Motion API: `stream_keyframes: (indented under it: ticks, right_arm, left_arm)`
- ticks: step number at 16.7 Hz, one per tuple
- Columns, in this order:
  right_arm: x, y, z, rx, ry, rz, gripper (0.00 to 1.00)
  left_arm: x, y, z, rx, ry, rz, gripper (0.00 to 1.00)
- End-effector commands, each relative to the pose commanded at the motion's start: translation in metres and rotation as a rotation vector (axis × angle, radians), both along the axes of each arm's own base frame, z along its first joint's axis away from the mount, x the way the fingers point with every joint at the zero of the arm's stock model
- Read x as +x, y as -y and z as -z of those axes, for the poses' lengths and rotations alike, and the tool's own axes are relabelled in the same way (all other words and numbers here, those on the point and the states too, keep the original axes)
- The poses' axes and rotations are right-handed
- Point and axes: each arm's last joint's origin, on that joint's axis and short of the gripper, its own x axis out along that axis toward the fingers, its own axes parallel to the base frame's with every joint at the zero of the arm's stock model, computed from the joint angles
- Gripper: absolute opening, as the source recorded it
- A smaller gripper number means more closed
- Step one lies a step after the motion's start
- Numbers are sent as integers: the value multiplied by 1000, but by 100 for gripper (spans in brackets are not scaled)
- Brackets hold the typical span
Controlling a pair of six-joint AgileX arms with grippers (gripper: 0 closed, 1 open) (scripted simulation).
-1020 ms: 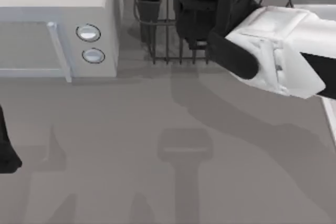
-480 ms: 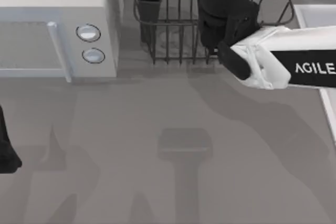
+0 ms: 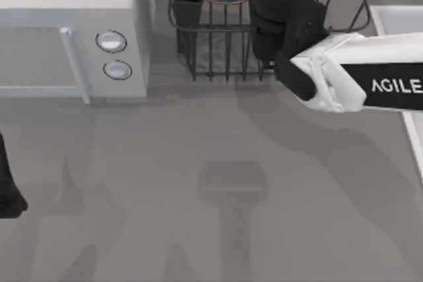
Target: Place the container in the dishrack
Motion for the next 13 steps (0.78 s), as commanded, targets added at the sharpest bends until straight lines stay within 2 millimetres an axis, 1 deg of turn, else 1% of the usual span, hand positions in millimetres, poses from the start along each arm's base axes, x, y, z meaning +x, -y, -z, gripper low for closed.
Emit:
stream_keyframes:
  ticks: [7,8,13]
  right_arm:
    - [0,0,0,0,0,0,98]
    - [0,0,0,0,0,0,100]
    - [0,0,0,0,0,0,100]
  left_arm:
    - [0,0,0,0,0,0,100]
    - [0,0,0,0,0,0,100]
    - [0,0,0,0,0,0,100]
